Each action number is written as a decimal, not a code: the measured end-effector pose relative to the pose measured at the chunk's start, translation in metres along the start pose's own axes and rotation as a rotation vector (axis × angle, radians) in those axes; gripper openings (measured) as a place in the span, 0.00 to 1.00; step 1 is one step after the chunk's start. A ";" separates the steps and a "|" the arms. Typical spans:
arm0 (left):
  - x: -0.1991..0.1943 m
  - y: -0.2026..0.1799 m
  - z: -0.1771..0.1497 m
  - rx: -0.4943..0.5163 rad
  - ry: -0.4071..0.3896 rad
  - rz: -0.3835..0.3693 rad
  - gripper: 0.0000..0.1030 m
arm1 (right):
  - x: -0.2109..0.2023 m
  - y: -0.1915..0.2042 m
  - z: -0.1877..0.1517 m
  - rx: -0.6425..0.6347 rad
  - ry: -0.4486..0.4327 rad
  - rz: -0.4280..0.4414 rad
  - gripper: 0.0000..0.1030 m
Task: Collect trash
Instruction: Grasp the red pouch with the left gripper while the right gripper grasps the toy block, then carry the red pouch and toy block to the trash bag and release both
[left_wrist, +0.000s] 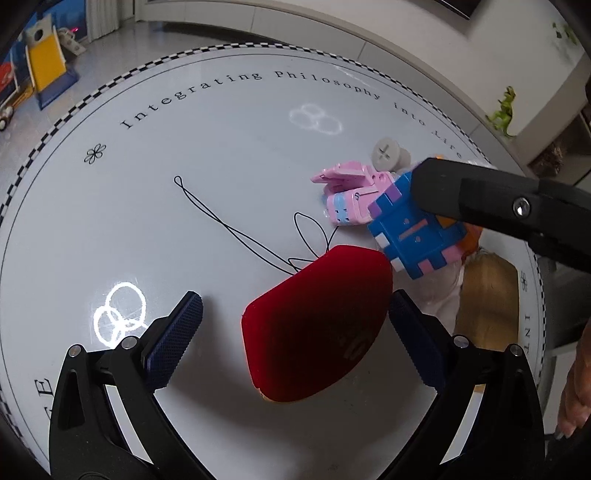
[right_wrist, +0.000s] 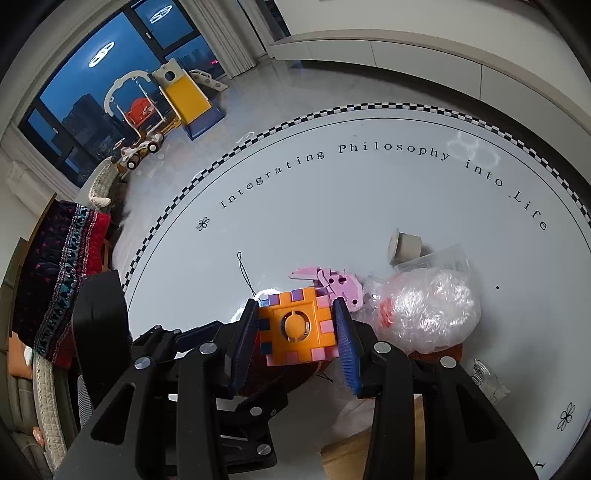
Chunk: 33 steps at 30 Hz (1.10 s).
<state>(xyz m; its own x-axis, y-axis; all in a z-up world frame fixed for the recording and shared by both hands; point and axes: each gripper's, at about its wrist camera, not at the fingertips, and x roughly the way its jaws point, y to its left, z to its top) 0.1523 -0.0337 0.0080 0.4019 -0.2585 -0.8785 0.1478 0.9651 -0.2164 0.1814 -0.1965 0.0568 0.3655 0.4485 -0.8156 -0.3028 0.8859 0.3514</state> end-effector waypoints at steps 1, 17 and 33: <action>0.001 -0.003 -0.004 0.023 0.010 0.007 0.94 | 0.000 0.002 -0.001 0.001 -0.002 0.002 0.41; -0.066 -0.002 -0.067 -0.009 -0.125 0.021 0.64 | -0.030 0.019 -0.035 0.014 -0.019 0.020 0.41; -0.169 0.073 -0.184 -0.122 -0.217 0.187 0.64 | -0.043 0.157 -0.136 -0.138 0.034 0.106 0.41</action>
<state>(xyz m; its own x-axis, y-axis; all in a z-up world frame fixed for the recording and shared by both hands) -0.0708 0.0885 0.0623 0.5972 -0.0665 -0.7994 -0.0515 0.9913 -0.1209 -0.0015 -0.0931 0.0840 0.2960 0.5322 -0.7932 -0.4572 0.8080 0.3716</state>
